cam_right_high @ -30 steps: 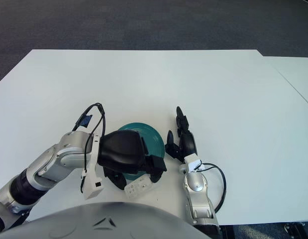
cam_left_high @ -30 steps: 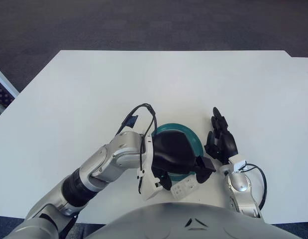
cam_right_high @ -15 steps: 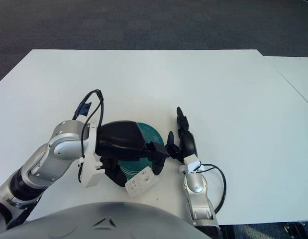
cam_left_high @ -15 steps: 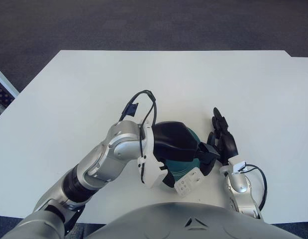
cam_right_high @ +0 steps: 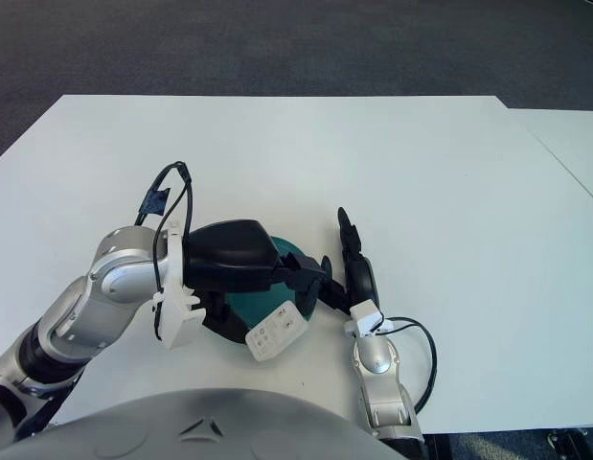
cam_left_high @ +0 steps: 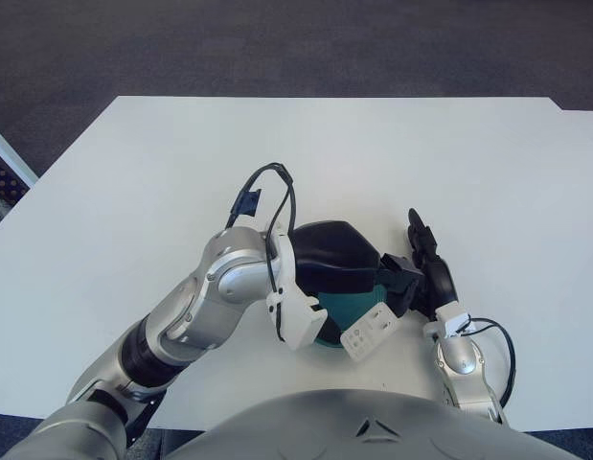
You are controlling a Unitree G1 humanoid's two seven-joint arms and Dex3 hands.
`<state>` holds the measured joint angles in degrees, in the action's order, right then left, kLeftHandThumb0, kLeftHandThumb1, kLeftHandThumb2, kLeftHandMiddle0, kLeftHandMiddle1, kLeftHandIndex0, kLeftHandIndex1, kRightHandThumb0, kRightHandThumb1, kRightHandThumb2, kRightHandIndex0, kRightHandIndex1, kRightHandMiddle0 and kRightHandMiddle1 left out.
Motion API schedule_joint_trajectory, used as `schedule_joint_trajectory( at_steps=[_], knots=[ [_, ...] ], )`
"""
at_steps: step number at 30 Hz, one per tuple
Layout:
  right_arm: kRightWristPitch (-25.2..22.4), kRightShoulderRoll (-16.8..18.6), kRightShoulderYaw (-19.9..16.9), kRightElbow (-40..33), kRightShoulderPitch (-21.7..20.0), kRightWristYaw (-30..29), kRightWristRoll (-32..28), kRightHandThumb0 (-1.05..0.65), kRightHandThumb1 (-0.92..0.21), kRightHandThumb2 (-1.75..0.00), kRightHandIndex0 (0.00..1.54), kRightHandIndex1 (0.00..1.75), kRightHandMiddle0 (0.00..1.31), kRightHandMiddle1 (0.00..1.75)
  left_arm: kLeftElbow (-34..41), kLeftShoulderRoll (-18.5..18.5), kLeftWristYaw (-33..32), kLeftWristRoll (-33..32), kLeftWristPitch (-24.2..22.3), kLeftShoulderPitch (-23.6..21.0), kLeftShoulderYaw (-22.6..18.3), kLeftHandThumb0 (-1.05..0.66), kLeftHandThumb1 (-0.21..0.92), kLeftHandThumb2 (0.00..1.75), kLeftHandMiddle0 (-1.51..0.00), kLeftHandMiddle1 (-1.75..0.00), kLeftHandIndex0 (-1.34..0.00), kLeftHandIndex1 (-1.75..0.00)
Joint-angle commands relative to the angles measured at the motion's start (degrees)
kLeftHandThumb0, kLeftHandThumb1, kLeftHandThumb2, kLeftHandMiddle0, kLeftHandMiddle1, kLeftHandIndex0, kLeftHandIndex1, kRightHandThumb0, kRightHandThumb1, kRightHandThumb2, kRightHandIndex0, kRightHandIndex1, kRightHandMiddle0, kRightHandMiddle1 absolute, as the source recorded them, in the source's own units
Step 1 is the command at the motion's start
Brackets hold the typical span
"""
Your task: Put the charger into the plate.
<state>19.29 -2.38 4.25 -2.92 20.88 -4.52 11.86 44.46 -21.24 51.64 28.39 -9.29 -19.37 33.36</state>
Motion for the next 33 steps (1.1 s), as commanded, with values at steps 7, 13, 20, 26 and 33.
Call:
schedule_joint_trajectory(
  at_steps=[7,13,20,26,33],
  knots=[
    [-2.28,-0.03,0.24,0.21,1.89,-1.61,2.23,-0.99,-0.92,-1.05,0.0,0.0,0.0,0.0,-1.15,0.43,-3.63,2.29,0.68,0.66,-1.27,-0.5,0.24,1.41,-1.15,-1.75,-0.67,-1.75],
    [-4.36,0.2,0.8,-2.21,2.52,-1.03,2.22,-0.97,-0.92,-1.05,0.0,0.0,0.0,0.0,-1.85,1.3,-6.36,4.94,0.02,1.12,-2.04,-0.5,0.23,1.41,-1.15,-1.75,-0.67,-1.75],
    [-6.76,0.21,1.39,-5.02,3.57,-0.16,1.77,-0.96,-0.92,-1.04,0.0,0.0,0.0,0.0,-7.89,-0.5,-7.56,6.5,2.63,0.24,-2.93,-0.5,0.23,1.41,-1.15,-1.75,-0.67,-1.75],
    [-6.46,0.18,1.44,-4.42,3.3,0.23,0.78,-0.96,-0.92,-1.03,0.0,0.0,0.0,0.0,-13.92,0.56,-15.79,7.55,8.97,2.49,-3.06,-0.5,0.23,1.42,-1.12,-1.75,-0.68,-1.75],
    [-2.5,-0.16,0.99,-0.57,2.53,1.91,-2.62,-0.99,-0.92,-0.96,0.0,0.0,0.0,0.0,-17.75,1.86,-19.76,4.65,11.44,4.79,-4.33,-0.5,0.24,1.4,-1.11,-1.75,-0.66,-1.75]
  ],
)
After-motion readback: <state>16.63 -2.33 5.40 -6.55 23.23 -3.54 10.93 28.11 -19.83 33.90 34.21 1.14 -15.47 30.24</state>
